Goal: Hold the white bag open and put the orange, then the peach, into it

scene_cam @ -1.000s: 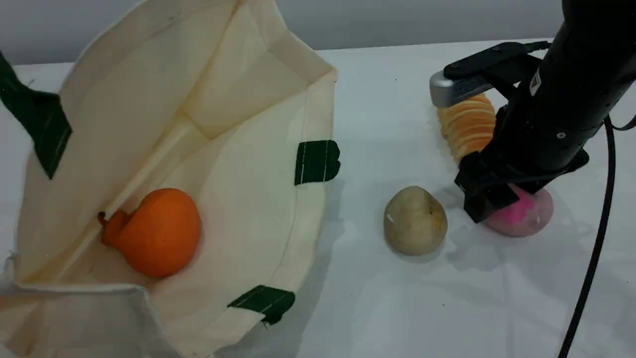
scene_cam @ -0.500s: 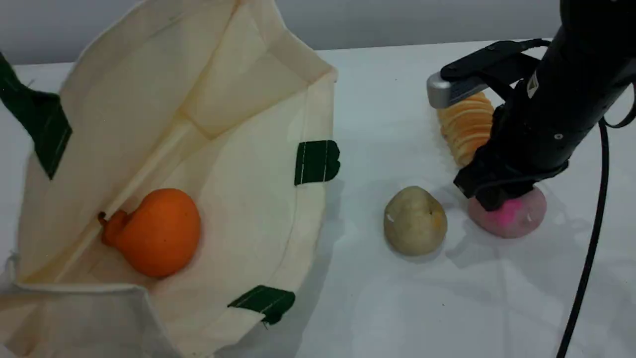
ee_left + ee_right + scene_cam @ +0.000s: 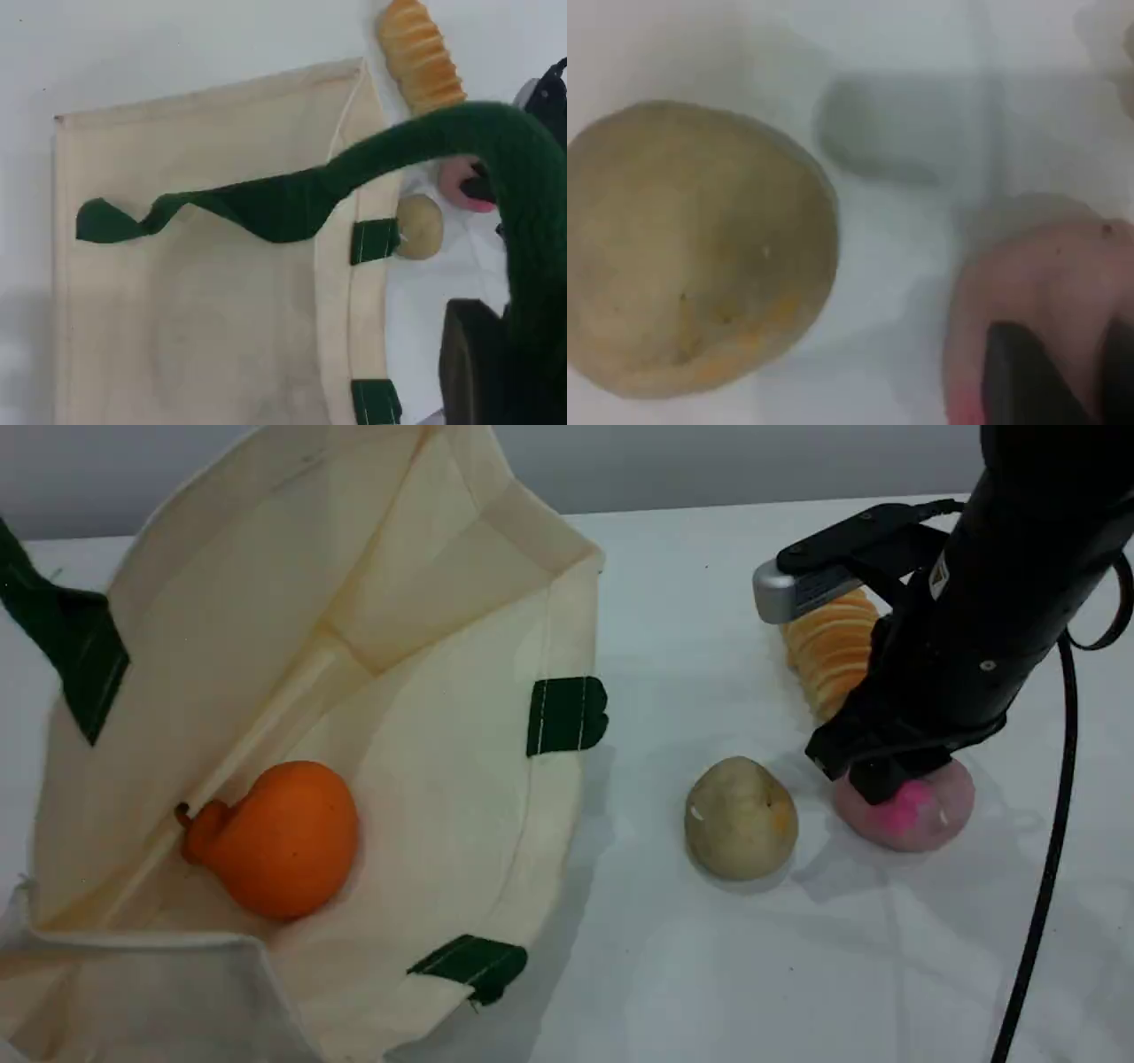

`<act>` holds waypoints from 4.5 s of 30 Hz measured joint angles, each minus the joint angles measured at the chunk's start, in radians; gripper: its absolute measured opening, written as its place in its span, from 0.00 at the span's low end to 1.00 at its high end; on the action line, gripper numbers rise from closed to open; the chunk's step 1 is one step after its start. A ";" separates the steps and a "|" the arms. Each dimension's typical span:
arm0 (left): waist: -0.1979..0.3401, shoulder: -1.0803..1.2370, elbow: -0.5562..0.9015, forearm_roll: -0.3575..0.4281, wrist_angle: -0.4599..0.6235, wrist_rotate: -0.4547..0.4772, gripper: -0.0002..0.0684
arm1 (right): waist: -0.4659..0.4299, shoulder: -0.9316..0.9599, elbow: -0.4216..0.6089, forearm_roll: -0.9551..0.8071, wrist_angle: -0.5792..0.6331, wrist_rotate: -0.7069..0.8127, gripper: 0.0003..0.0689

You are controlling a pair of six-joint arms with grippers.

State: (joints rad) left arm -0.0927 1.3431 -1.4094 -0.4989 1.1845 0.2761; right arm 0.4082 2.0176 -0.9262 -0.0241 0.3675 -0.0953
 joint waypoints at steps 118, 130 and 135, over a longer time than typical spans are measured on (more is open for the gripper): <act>0.000 0.000 0.078 -0.016 0.010 0.143 0.56 | -0.012 -0.427 -0.369 1.155 0.860 -0.864 0.76; 0.000 -0.082 0.091 0.032 0.034 0.143 0.61 | -0.012 -0.629 -0.368 0.779 0.858 -0.591 0.73; 0.000 -0.161 0.091 0.029 0.041 0.142 0.61 | -0.012 -0.736 -0.365 0.611 0.860 -0.416 0.73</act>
State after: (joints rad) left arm -0.0927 1.1817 -1.3187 -0.4696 1.2254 0.4179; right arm 0.3967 1.2819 -1.2912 0.5865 1.2276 -0.5113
